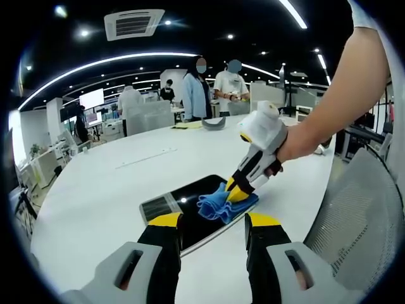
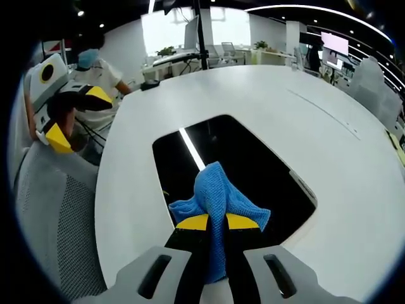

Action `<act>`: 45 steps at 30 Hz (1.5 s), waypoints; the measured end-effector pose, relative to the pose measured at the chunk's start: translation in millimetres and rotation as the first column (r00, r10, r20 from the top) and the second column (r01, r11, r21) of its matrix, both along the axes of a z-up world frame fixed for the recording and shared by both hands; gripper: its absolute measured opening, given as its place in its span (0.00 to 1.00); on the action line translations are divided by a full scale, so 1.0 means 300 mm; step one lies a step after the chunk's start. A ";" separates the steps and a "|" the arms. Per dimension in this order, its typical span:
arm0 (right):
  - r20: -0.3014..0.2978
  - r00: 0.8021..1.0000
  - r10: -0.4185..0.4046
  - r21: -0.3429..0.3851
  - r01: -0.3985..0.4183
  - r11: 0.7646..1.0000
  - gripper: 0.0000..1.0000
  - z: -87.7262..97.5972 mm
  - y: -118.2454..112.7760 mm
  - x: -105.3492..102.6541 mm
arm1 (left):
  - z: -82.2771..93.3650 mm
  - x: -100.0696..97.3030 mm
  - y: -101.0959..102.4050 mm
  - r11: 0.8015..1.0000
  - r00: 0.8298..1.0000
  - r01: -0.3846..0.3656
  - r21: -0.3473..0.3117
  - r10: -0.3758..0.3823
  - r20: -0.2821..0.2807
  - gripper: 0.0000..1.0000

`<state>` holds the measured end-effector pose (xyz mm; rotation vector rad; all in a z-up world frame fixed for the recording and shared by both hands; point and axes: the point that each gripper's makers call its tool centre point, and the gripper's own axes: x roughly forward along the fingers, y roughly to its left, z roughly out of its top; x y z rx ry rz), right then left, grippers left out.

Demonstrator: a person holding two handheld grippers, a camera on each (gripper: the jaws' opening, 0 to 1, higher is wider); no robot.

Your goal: Wipe the mirror surface with the cleaning cloth until all visible marks leave the cleaned area.

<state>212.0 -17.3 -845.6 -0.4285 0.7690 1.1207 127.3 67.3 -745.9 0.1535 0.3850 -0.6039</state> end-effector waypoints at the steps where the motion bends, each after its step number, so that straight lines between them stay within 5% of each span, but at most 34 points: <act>1: 0.000 1.000 0.000 0.000 0.000 1.000 0.03 0.000 0.001 0.001 | 0.000 0.000 0.000 1.000 1.000 0.000 0.000 0.000 0.000 0.38; 45: -0.002 1.000 0.031 0.001 -0.031 1.000 0.03 0.000 0.047 -0.004 | 0.001 0.001 0.000 1.000 1.000 -0.002 -0.004 0.002 0.000 0.38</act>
